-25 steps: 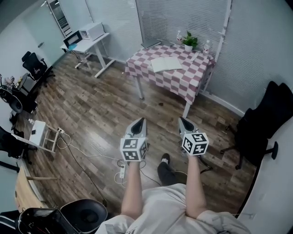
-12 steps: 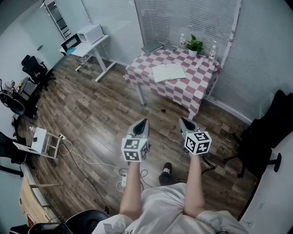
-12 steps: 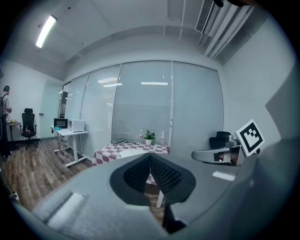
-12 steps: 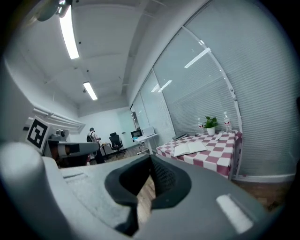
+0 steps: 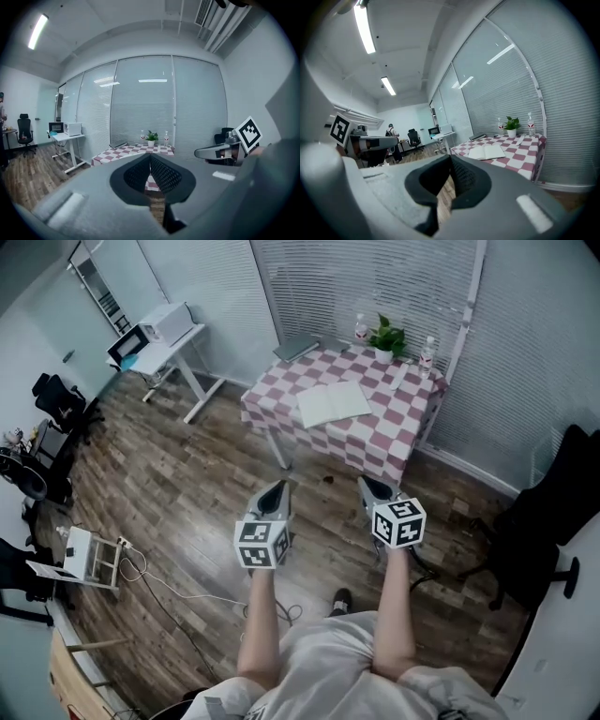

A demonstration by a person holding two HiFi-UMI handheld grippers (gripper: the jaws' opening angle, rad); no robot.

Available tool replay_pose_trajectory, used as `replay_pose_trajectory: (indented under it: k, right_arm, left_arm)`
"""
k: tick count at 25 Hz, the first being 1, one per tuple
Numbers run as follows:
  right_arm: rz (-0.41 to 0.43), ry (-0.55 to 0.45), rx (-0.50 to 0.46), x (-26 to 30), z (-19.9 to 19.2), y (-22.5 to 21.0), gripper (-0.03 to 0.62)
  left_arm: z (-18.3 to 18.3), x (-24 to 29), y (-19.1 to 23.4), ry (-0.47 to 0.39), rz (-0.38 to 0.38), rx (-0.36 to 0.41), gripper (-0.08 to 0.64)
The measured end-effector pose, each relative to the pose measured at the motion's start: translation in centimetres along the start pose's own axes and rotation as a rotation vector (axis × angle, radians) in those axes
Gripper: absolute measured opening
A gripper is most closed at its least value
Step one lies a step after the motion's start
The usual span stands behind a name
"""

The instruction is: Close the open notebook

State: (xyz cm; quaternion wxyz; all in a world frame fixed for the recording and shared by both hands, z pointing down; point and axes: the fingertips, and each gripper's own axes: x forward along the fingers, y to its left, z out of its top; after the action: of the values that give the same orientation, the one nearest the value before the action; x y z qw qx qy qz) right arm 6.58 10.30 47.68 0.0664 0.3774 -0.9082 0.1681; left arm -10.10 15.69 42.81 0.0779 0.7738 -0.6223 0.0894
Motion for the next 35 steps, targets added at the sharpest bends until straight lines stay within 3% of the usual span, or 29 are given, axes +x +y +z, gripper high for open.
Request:
replay_pose_trajectory:
  k: [12, 18, 27, 35]
  right_arm:
    - [-0.054, 0.056, -0.042, 0.4, -1.3, -3.1, 0.0]
    - [-0.149, 0.024, -0.004, 0.4, -1.1, -5.8, 0.0]
    - [-0.177, 0.045, -0.019, 3.9, -0.2, -8.3, 0.0]
    - [-0.178, 0.058, -0.02, 11.5, 2.8, -11.5, 0.0]
  left_arm:
    - [-1.0, 4.1, -0.4, 0.002, -0.033, -0.043, 0.008]
    - [-1.8, 5.6, -0.2, -0.016, -0.084, -0.157, 0.008]
    - [-1.2, 10.4, 3.5, -0.018, -0.081, -0.172, 0.008]
    - [1.0, 17.8, 8.4, -0.022, -0.086, -0.178, 0.008]
